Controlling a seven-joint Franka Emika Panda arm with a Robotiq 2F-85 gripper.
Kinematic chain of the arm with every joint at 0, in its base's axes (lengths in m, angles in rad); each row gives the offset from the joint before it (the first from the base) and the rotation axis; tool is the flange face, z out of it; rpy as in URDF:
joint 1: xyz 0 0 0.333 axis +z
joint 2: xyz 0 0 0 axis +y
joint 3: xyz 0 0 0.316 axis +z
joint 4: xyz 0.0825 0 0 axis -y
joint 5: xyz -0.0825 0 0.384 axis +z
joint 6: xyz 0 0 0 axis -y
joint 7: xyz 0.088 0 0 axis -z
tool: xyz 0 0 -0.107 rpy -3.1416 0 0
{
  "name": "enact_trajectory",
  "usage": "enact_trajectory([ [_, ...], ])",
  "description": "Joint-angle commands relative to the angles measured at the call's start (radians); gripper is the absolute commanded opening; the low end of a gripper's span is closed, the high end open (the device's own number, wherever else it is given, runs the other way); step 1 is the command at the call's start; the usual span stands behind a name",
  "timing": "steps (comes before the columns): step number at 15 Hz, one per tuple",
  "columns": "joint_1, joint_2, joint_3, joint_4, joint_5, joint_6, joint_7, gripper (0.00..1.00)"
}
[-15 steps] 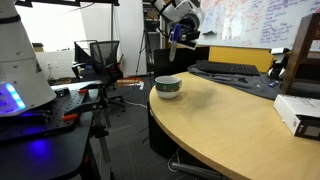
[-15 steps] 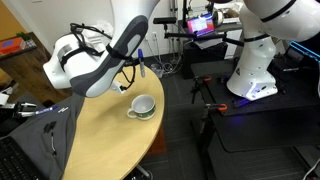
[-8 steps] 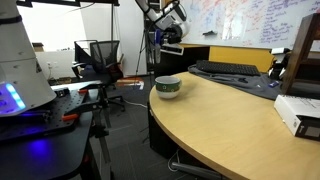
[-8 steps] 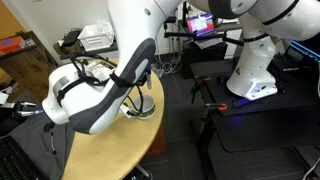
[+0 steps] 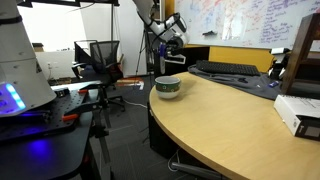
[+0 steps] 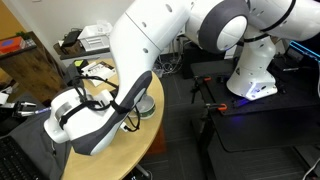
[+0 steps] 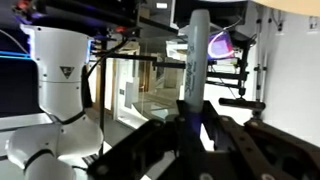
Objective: Place the marker in the mug
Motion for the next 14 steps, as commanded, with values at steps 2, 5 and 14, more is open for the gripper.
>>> enact_trajectory([
  [2, 0.008, 0.153, -0.026, 0.218, 0.035, -0.121, 0.015, 0.05],
  [5, 0.012, 0.221, -0.036, 0.313, 0.043, -0.12, 0.035, 0.05],
  [14, -0.016, 0.31, -0.011, 0.454, 0.064, -0.085, 0.049, 0.68],
])
